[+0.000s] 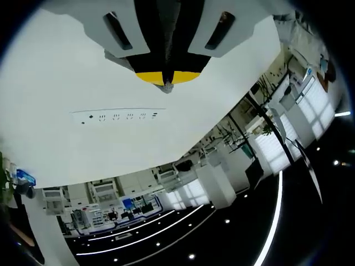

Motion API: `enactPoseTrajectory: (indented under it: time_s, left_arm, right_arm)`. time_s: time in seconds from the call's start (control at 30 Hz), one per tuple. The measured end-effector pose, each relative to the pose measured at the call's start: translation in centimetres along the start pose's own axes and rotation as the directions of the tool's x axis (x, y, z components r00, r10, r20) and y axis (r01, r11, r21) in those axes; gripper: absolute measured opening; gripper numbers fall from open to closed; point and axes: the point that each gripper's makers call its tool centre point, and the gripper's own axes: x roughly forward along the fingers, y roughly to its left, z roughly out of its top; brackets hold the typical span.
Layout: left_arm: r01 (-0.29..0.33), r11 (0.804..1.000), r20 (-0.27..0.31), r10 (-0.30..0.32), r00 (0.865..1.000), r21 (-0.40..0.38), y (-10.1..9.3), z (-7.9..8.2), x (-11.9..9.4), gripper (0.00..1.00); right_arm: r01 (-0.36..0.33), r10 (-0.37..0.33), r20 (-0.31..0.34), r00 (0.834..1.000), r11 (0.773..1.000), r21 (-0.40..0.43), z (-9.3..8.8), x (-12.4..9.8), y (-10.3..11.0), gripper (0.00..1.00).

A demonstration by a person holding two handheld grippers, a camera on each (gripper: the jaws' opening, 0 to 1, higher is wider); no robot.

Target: Fold the towel on the table until its edges align and the towel forms a compact rectangular stack.

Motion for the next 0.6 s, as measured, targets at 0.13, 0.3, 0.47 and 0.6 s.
enactPoseTrajectory:
  time_s: [0.13, 0.3, 0.47, 0.6]
  left_arm:
    - [0.000, 1.000, 0.000, 0.000, 1.000, -0.016, 0.7, -0.2, -0.6, 0.03]
    - [-0.028, 0.999, 0.014, 0.029, 0.999, -0.044, 2.6, -0.2, -1.7, 0.03]
    - [-0.047, 0.997, 0.000, 0.047, 0.999, -0.058, 3.9, -1.1, -2.3, 0.03]
    - [-0.055, 0.997, -0.019, 0.054, 0.998, -0.062, 4.7, -1.8, -2.3, 0.03]
  right_arm:
    - [-0.015, 0.015, -0.005, 1.000, 1.000, -0.012, -0.1, 0.6, 1.1, 0.00]
    - [-0.022, 0.022, -0.007, 1.000, 0.999, -0.024, -0.3, 1.6, 2.2, 0.00]
    - [-0.029, 0.028, -0.030, 0.999, 0.999, -0.037, -1.3, 3.0, 3.1, 0.00]
    - [-0.038, 0.036, -0.048, 0.998, 0.999, -0.035, -2.3, 4.3, 4.0, 0.00]
